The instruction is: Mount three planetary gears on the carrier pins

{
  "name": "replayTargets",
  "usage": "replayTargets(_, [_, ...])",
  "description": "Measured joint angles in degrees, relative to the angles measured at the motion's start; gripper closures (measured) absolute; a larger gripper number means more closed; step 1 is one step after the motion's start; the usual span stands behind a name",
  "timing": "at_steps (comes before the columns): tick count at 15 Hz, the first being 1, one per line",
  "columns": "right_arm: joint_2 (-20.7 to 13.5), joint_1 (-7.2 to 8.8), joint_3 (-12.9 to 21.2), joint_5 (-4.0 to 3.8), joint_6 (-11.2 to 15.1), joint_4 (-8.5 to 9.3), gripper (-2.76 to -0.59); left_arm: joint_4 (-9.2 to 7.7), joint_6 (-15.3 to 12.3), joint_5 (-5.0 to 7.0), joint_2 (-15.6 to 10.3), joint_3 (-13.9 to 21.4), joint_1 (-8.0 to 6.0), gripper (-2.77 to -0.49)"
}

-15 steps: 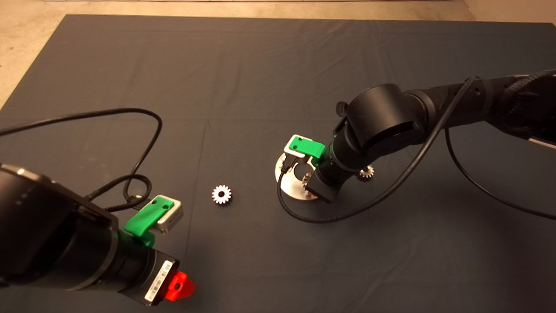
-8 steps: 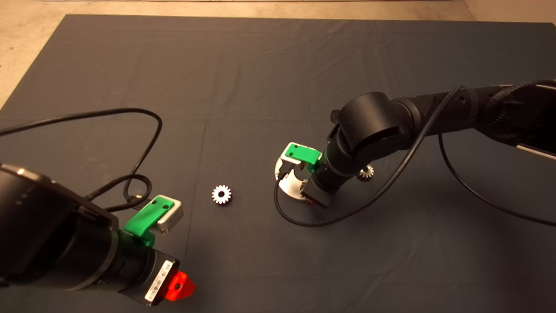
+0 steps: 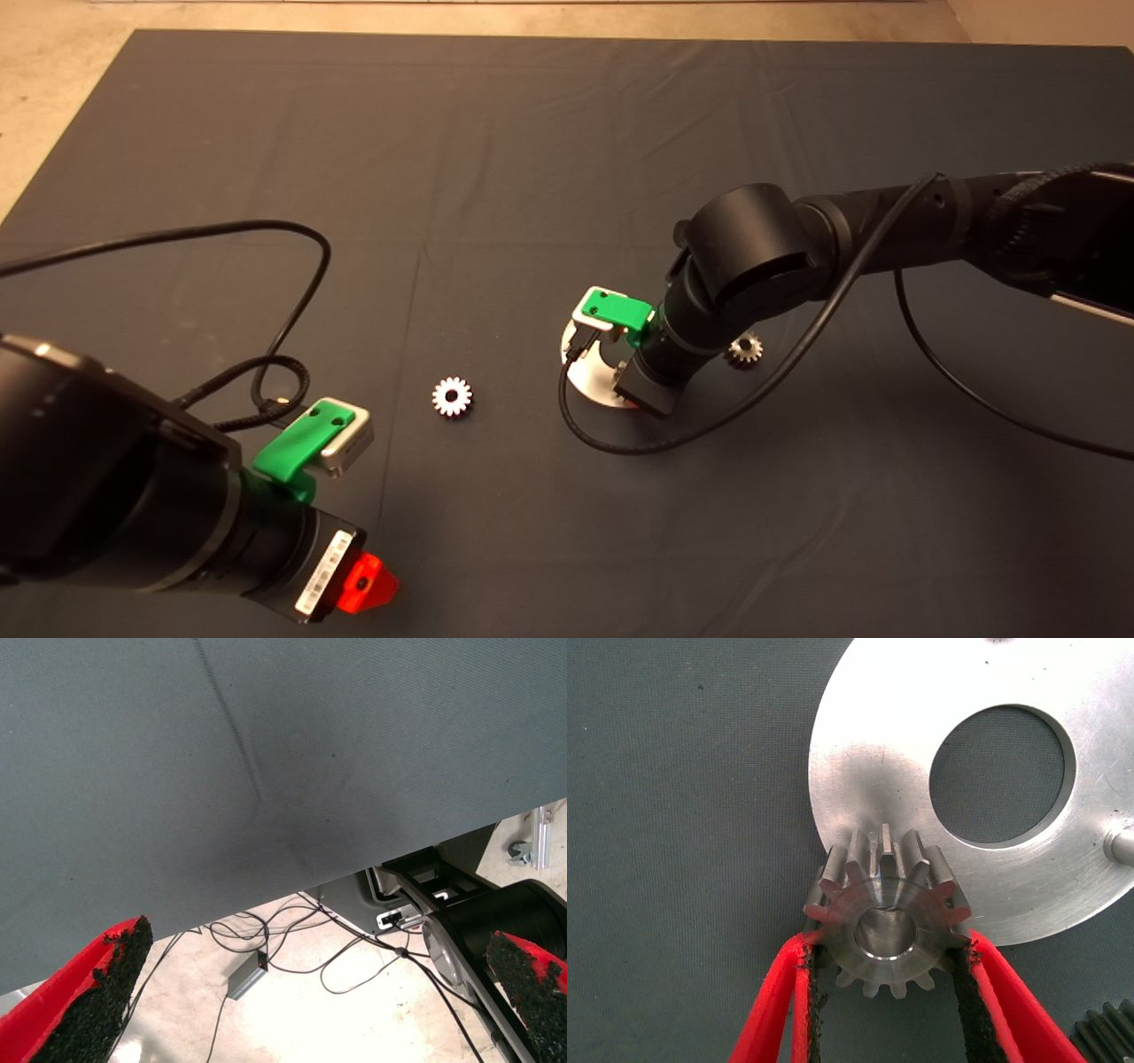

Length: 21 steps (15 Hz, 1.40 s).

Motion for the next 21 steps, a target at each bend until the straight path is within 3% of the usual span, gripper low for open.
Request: replayTargets(21, [0.11, -0.12, -0.03, -0.16, -1.16, 0.22, -0.81, 0.00, 0.00, 0.00, 0.02, 0.00, 0.00, -2.75])
